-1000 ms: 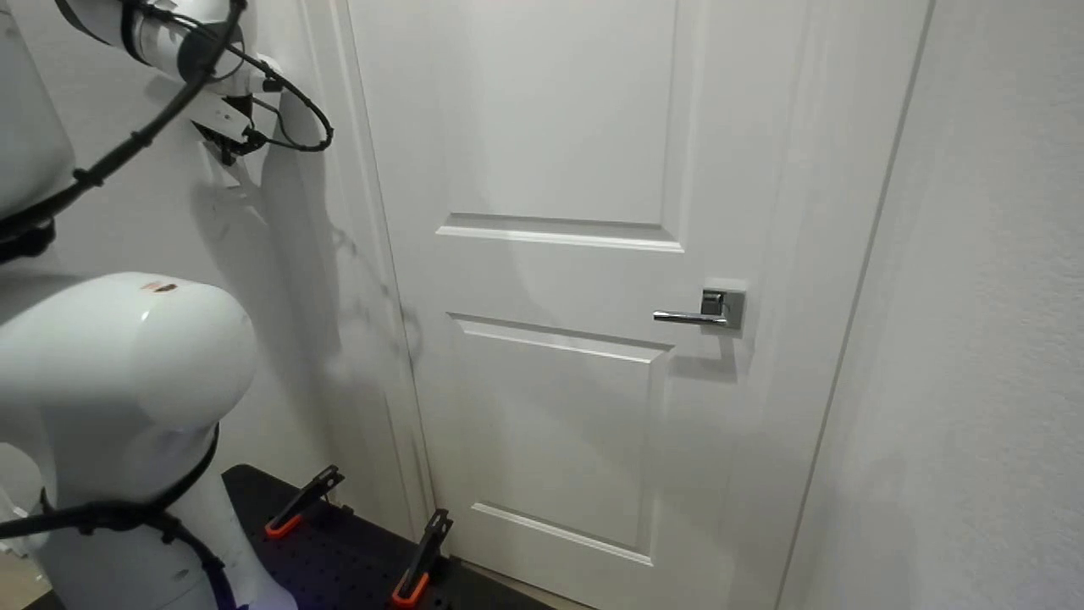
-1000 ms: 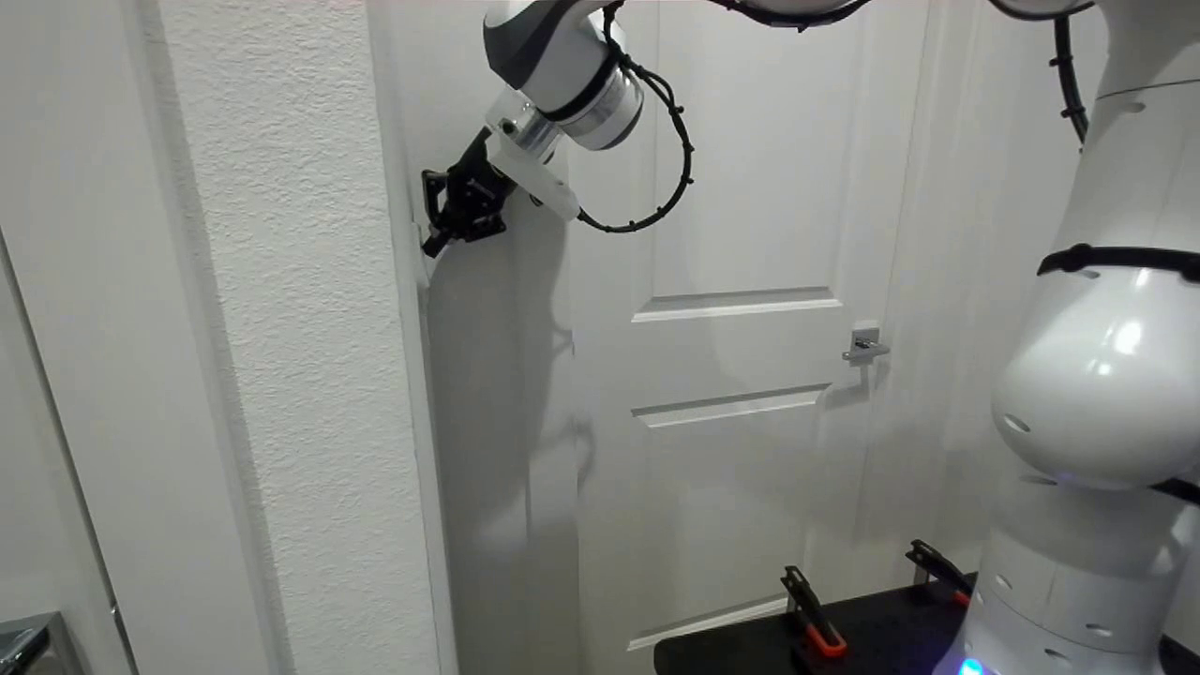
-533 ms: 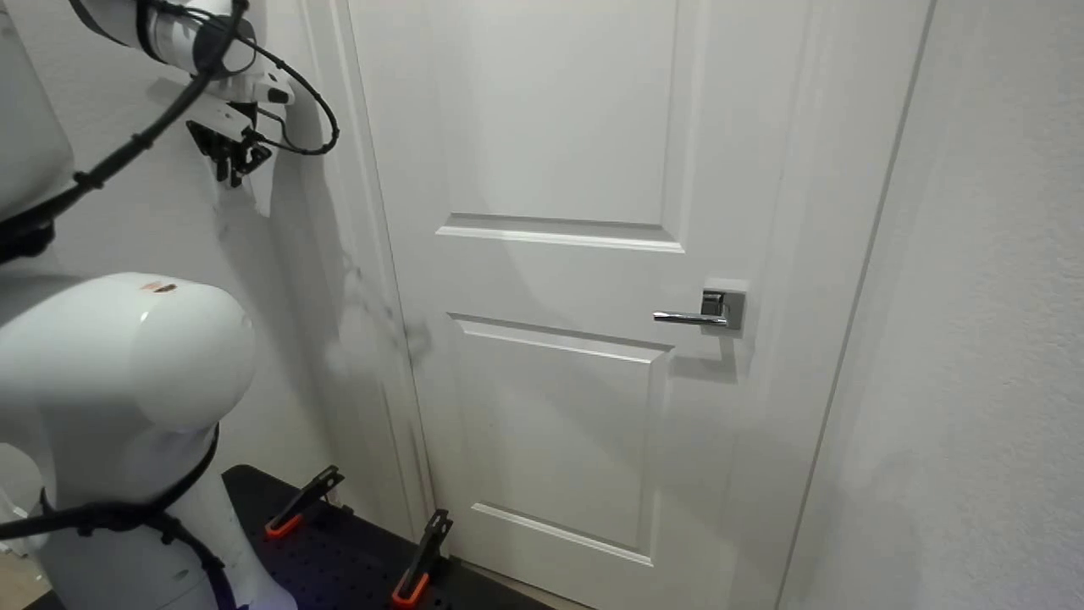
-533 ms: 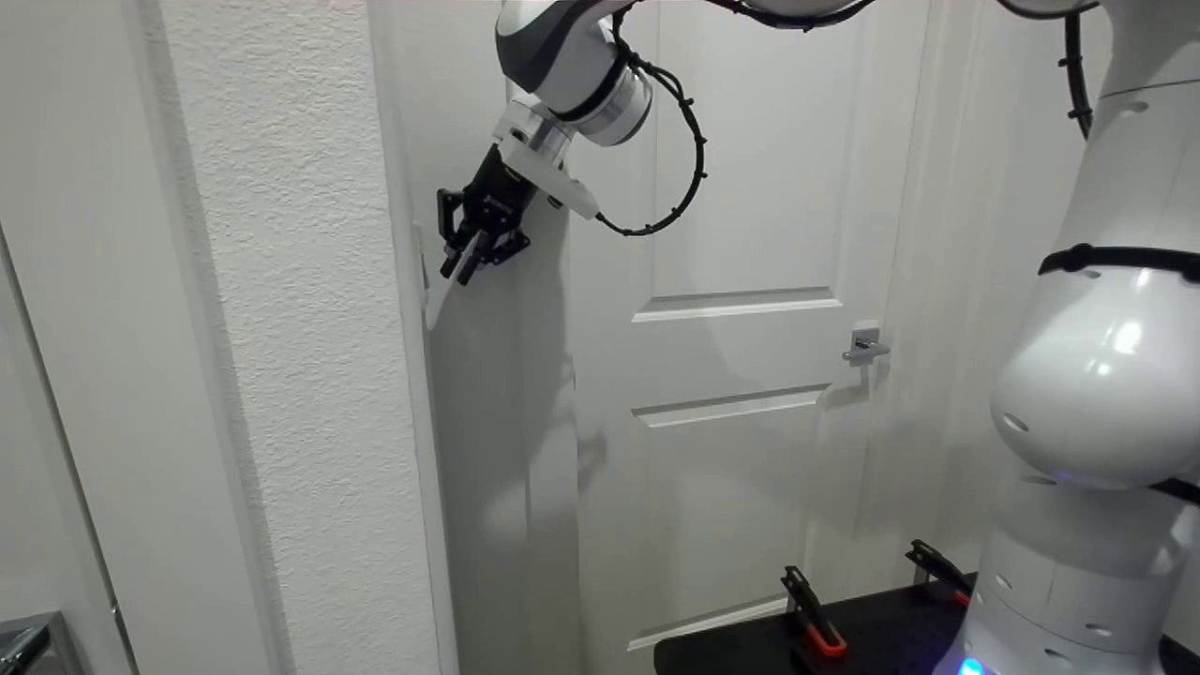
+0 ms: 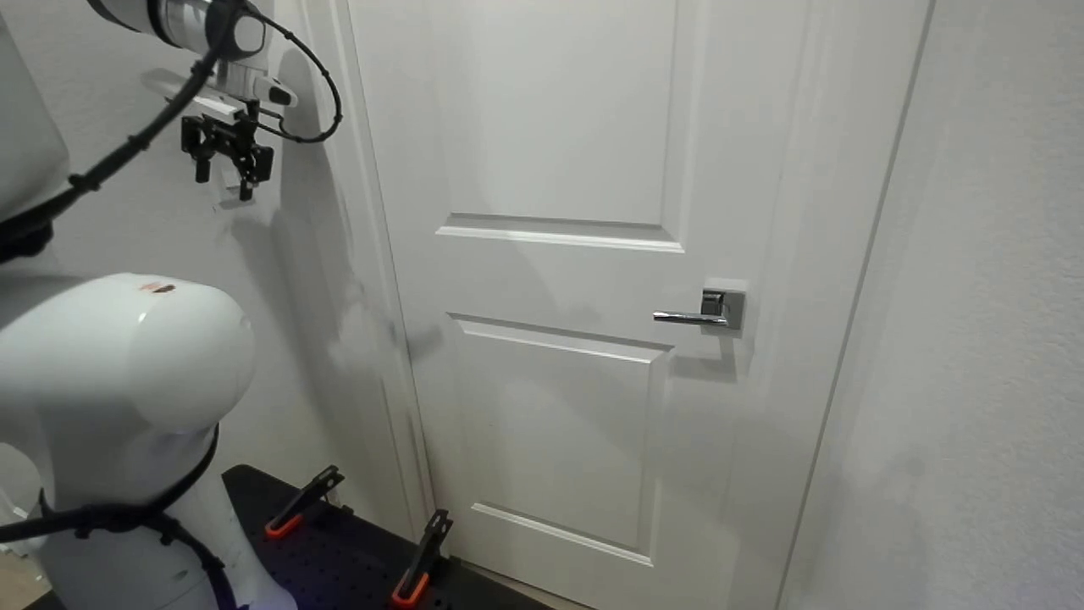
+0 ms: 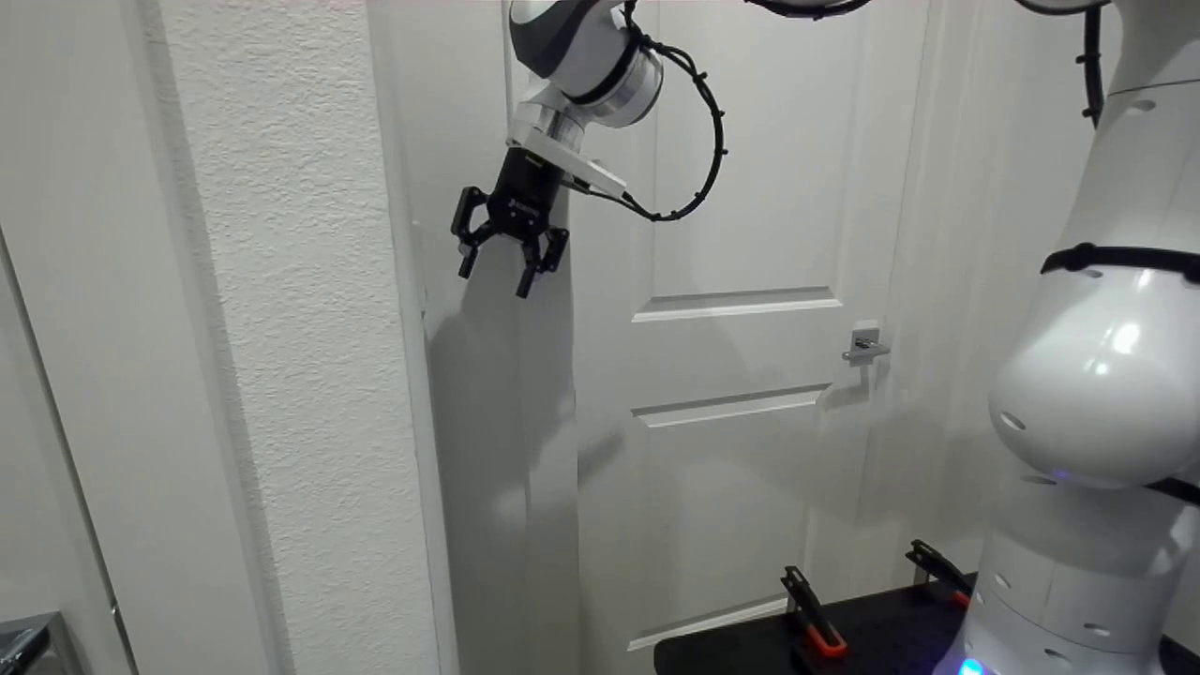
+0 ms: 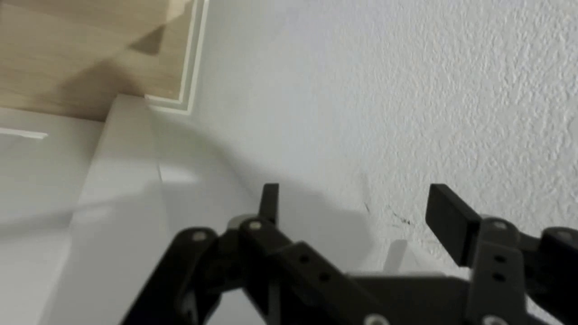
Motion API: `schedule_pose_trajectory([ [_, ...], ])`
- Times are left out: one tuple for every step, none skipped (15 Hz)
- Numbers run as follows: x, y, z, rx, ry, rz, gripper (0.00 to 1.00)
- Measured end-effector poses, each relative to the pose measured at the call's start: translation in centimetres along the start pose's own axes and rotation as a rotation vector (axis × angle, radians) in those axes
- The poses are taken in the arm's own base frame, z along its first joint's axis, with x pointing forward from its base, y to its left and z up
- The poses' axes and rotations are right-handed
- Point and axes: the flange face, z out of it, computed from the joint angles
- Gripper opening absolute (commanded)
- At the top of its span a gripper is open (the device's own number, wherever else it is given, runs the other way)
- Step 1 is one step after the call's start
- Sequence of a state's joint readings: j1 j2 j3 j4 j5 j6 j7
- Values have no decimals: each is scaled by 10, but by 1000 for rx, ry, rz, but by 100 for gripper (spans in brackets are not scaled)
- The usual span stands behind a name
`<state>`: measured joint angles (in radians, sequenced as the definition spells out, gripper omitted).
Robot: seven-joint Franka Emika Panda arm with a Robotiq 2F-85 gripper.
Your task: Turn the light on, open the door then turn off the light
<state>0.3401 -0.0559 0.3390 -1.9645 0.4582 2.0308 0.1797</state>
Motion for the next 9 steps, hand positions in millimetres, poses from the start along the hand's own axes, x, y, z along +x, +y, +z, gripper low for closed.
schedule_pose_trajectory([
  [-3, -1, 0, -27, -29, 20, 100],
  [-7, -2, 0, -49, -55, 41, 100],
  [-11, -2, 1, -69, -79, 63, 100],
  [-15, -2, 2, -87, -100, 85, 100],
  [-19, -3, 2, -106, -118, 109, 100],
  [-23, -4, 3, -128, -133, 134, 100],
  [-27, -6, 3, -149, -144, 158, 100],
  [-32, -8, 2, -170, -150, 182, 100],
  [-37, -9, 0, -192, -152, 207, 100],
])
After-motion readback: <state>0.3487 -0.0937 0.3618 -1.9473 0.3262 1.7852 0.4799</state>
